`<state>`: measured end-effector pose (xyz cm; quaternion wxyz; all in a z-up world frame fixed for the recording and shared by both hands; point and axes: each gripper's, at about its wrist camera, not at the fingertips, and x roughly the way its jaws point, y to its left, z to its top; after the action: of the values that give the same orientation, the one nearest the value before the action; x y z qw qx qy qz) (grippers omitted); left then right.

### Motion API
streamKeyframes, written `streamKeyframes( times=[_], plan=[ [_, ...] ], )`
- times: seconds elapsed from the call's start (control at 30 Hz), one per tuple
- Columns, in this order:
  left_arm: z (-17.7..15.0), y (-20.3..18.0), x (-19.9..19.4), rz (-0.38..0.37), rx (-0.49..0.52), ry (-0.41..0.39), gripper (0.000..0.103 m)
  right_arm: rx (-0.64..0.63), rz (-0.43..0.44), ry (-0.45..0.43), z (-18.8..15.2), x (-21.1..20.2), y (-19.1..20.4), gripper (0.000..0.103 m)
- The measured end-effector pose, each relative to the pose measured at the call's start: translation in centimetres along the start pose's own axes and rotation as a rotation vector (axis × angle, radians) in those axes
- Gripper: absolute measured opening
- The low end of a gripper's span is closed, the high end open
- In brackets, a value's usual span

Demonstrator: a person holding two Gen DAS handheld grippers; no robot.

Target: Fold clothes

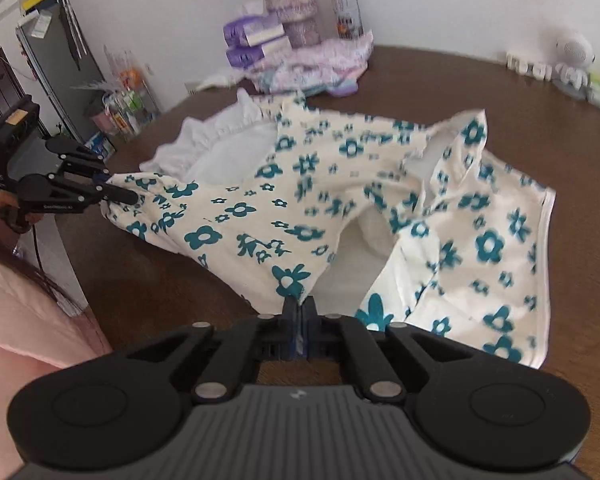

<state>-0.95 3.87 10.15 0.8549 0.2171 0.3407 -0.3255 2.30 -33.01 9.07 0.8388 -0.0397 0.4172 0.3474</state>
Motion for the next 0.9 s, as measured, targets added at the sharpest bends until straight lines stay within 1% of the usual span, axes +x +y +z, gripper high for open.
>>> streamKeyframes(
  times=[0.07, 0.1, 0.13, 0.2, 0.27, 0.37, 0.43, 0.47, 0.53, 0.63, 0.67, 0.7, 0.77, 0.83, 0.9],
  plan=[
    [0.5, -1.4, -0.6, -0.006, 0.127, 0.009, 0.004, -0.029, -0.019, 0.006, 0.2, -1.0, 0.7, 0.002],
    [0.3, -2.1, -0.3, -0.026, 0.167, 0.030, 0.005, -0.035, -0.020, 0.040, -0.2, -0.7, 0.9, 0.002],
    [-0.1, -2.6, 0.3, -0.062, 0.185, 0.056, 0.005, -0.033, -0.020, 0.083, -0.8, 0.1, 1.0, 0.002],
    [-1.2, -3.2, 1.8, -0.142, 0.191, 0.107, 0.005, -0.023, -0.023, 0.161, -2.1, 1.8, 1.0, 0.002],
    [-2.0, -3.2, 2.7, -0.180, 0.173, 0.132, 0.005, -0.005, -0.023, 0.188, -2.9, 2.6, 0.8, 0.002],
    [-2.1, -2.1, 1.9, -0.198, 0.144, 0.107, 0.005, -0.006, -0.034, 0.140, -2.1, 1.1, 0.8, 0.002],
    [-1.8, -1.5, 1.1, -0.189, 0.148, 0.086, 0.005, -0.022, -0.042, 0.099, -1.2, -0.3, 1.1, 0.002],
    [-1.8, -1.5, 1.0, -0.193, 0.155, 0.087, 0.005, -0.027, -0.041, 0.092, -1.0, -0.5, 1.2, 0.002],
    [-2.1, -1.6, 1.5, -0.215, 0.161, 0.110, 0.005, -0.020, -0.025, 0.111, -1.0, 0.1, 1.1, 0.002],
    [-2.8, -2.0, 3.1, -0.257, 0.185, 0.171, 0.005, 0.015, -0.014, 0.221, -2.7, 3.1, 0.7, 0.002],
    [-2.7, -1.8, 3.3, -0.263, 0.195, 0.177, 0.005, 0.022, -0.014, 0.246, -3.1, 3.7, 0.7, 0.002],
    [-2.5, -1.6, 3.0, -0.263, 0.201, 0.172, 0.005, 0.024, -0.015, 0.245, -3.1, 3.6, 0.6, 0.002],
    [-2.1, -1.2, 2.5, -0.255, 0.211, 0.157, 0.005, 0.030, -0.019, 0.204, -2.5, 2.5, 0.6, 0.002],
    [-1.9, -0.9, 2.2, -0.250, 0.215, 0.146, 0.005, 0.039, -0.026, 0.194, -2.7, 2.4, 0.7, 0.002],
    [-2.3, -1.0, 2.9, -0.272, 0.201, 0.162, 0.005, 0.047, -0.032, 0.184, -2.8, 2.2, 0.8, 0.002]
  ],
)
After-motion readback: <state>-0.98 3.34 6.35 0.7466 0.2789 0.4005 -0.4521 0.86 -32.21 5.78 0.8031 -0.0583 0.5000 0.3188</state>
